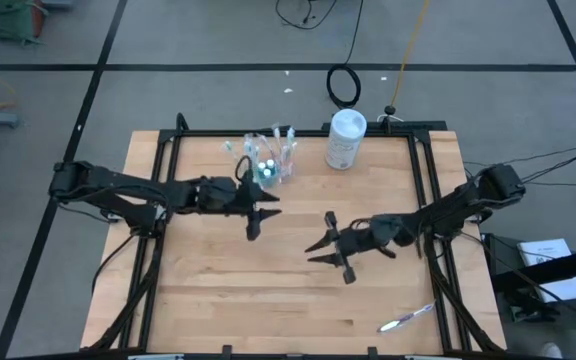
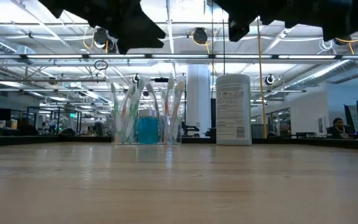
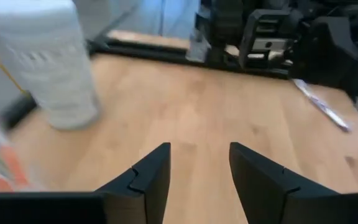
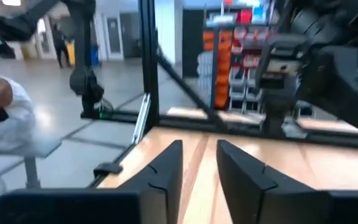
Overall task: Pick & Place toothbrushing station
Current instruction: Put the purple toothbrush into the transparent organizer
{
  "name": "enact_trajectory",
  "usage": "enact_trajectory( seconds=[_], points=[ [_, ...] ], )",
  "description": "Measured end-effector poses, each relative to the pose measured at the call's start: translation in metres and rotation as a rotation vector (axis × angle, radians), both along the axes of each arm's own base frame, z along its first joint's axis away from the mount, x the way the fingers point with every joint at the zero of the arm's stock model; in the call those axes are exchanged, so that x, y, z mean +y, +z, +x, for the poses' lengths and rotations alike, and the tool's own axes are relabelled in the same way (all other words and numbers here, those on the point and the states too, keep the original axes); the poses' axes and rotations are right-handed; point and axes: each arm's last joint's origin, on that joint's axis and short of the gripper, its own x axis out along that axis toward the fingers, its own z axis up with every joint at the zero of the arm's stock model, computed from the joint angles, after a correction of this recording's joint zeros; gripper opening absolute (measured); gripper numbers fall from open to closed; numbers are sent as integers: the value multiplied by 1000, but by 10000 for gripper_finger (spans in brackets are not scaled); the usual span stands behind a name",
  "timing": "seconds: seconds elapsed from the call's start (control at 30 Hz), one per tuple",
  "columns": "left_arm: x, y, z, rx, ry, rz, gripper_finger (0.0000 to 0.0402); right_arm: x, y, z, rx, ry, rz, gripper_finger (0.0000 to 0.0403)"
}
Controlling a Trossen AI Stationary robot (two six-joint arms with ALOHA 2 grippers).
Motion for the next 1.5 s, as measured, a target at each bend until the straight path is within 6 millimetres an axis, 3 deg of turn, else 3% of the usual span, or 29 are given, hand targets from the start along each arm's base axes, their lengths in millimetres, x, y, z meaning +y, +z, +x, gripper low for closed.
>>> enact_trajectory(
  seconds=[0.2, 0.37, 0.5, 0.87, 1.13, 1.5],
  points=[
    [-12, -23, 11, 92, -36, -51, 145, 23, 4, 19, 232, -24, -36, 111],
    [-14, -27, 13, 105, -51, -32, 128, 48, 19, 20, 584, -21, -133, 105],
    [-13, -26, 13, 101, -48, -33, 121, 67, 23, -1, 882, -22, -129, 101],
    [-14, -21, 16, 37, -44, -60, 120, 102, -4, -81, 1594, -38, 47, 101],
    [-20, -21, 15, 34, -49, -115, 120, 123, -28, -130, 1770, 13, -31, 100],
    [-47, -21, 12, 38, -131, -135, 120, 124, -47, -153, 1889, -49, -33, 100]
  ],
)
